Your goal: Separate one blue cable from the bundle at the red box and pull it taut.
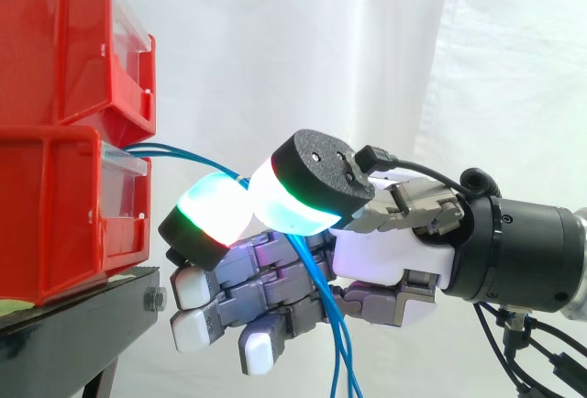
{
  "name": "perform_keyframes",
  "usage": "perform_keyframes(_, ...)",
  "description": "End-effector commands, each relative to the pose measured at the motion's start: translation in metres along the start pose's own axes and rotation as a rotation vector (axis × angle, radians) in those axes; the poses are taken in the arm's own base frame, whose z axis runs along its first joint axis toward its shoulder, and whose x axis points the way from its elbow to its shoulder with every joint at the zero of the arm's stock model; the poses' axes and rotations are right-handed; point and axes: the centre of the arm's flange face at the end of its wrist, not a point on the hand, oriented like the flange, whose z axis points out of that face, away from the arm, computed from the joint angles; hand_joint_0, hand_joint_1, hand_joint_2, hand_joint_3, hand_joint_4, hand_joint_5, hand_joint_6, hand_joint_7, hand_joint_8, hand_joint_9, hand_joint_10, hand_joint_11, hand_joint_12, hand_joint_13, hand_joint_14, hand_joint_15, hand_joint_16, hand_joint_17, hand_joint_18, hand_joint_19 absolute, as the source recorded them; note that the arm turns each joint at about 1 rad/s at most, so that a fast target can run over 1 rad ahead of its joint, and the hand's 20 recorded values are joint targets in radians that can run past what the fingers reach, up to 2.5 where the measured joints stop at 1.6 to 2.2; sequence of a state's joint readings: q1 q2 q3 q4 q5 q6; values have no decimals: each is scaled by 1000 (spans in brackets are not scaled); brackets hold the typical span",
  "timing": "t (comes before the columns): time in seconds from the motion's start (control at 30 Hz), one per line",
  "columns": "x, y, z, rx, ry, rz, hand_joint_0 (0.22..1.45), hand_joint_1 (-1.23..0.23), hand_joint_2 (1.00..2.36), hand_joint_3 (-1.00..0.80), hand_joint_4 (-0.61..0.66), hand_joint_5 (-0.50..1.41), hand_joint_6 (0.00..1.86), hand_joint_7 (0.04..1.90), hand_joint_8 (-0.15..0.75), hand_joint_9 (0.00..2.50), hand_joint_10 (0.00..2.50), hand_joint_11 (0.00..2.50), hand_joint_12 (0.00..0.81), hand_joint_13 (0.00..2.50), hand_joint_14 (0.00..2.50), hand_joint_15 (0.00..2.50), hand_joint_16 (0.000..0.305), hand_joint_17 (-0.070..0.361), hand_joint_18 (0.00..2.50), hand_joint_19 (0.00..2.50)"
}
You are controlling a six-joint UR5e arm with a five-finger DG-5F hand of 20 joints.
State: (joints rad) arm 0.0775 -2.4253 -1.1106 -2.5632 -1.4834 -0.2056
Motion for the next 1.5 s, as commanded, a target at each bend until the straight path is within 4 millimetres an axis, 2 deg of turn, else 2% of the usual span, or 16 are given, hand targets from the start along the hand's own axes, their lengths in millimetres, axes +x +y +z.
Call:
perform_keyframes(0.0, 1, 0, 0, 0, 1, 0, 516, -894, 1000, -500, 272, -204, 900, 884, 411, 837, 17, 847, 422, 882, 18, 516, 54, 122, 951, 600)
perform_keyframes(0.3, 3, 1, 0, -1, 4, -1, 504, -773, 1000, -500, 271, -201, 868, 912, 419, 858, 17, 834, 432, 894, 17, 530, 57, 128, 972, 631)
perform_keyframes(0.4, 3, 0, 0, 1, 4, -1, 529, -699, 1000, -500, 258, -198, 860, 922, 413, 868, 17, 810, 428, 895, 18, 531, 55, 125, 964, 651)
perform_keyframes(0.47, 4, 0, -1, 8, 7, -1, 591, -616, 1000, -500, 250, -197, 855, 955, 408, 881, 18, 802, 415, 889, 18, 531, 53, 119, 944, 665)
perform_keyframes(0.53, 4, 0, -1, 11, 9, -2, 626, -605, 1000, -500, 252, -197, 862, 963, 406, 888, 15, 804, 412, 890, 17, 526, 53, 119, 945, 666)
perform_keyframes(0.7, 4, -2, -3, 30, 21, -1, 661, -707, 1011, -351, 240, -201, 881, 973, 414, 877, 17, 822, 416, 889, 17, 520, 53, 119, 951, 659)
perform_keyframes(0.93, 5, -3, -4, 35, 27, -1, 726, -859, 1013, -334, 219, -212, 902, 1004, 408, 846, 18, 867, 416, 865, 19, 526, 52, 118, 940, 633)
perform_keyframes(1.03, 5, -3, -4, 40, 28, -1, 764, -896, 1011, -365, 249, -214, 930, 1005, 407, 848, 18, 898, 411, 863, 19, 526, 52, 117, 929, 629)
perform_keyframes(1.17, 4, -4, -5, 41, 28, -2, 809, -908, 1000, -500, 249, -208, 939, 1014, 408, 901, 19, 952, 408, 888, 18, 546, 51, 115, 922, 611)
perform_keyframes(1.37, 4, -4, -5, 37, 48, -2, 756, -905, 1000, -500, 256, -197, 946, 1030, 424, 982, 19, 1069, 412, 906, 19, 542, 51, 114, 948, 592)
perform_keyframes(1.47, 3, -4, -5, 37, 49, 0, 675, -932, 1000, -500, 261, -196, 946, 1036, 427, 996, 19, 1089, 410, 910, 19, 549, 51, 114, 951, 603)
